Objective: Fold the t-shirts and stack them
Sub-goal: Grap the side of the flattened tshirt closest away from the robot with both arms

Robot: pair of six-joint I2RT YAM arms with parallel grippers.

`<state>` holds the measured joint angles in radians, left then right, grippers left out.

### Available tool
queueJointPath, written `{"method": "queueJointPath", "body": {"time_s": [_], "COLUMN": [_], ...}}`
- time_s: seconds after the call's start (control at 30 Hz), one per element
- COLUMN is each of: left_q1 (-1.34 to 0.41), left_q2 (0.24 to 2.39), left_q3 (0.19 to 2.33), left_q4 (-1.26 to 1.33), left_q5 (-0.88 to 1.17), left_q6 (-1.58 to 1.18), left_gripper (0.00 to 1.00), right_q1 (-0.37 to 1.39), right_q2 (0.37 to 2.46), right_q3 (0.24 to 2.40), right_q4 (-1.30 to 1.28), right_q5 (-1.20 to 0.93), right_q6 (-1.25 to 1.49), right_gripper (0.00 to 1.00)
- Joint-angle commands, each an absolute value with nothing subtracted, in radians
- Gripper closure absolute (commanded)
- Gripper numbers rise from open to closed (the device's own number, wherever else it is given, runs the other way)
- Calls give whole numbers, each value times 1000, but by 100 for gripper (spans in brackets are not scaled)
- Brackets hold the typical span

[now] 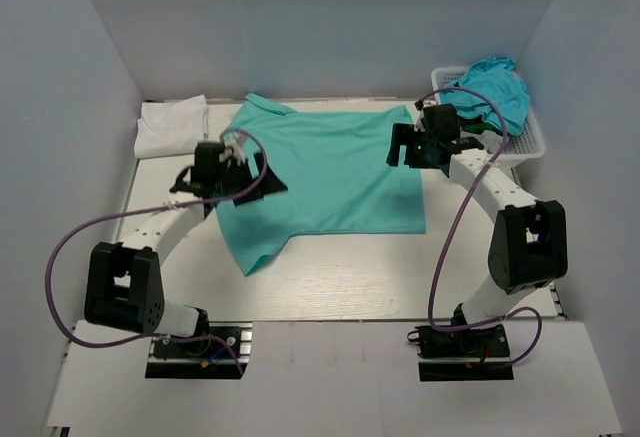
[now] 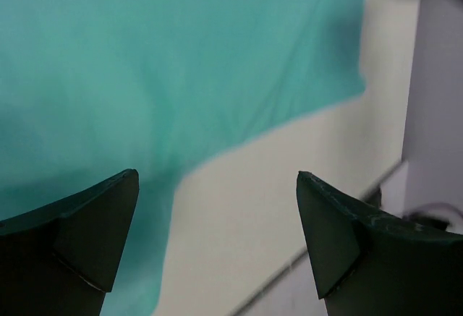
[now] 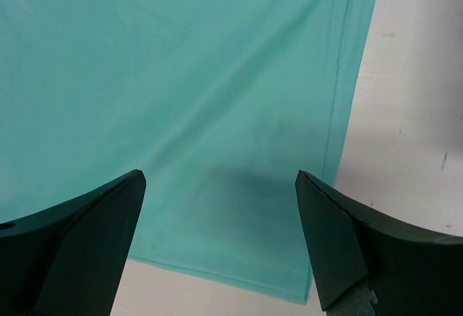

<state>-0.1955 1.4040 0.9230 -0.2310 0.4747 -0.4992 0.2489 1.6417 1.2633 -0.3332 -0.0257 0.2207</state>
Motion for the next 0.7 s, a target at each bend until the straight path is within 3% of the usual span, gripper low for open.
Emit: {"method": "queueJointPath", "body": {"time_s": [0.0, 0.23, 0.53, 0.67], "left_q1": [-221, -253, -253, -262], "left_q2": [1278, 1271, 1584, 1608], "left_q3": [721, 462, 417, 442], "left_q4": [-112, 72, 165, 152], "left_q5": [702, 748, 814, 854], "left_q6": [-636, -718, -687, -666], "left_gripper": [0, 0, 0, 0], "right_q1": [247, 247, 247, 247], "right_q2": [1582, 1597, 1575, 1557], "right_q3": [1232, 1198, 1166, 1147], "right_q4": [-290, -302, -333, -342], "right_q5": [-5, -5, 95, 95], "right_q6": [262, 278, 252, 268], "right_gripper": [10, 10, 10, 10]}}
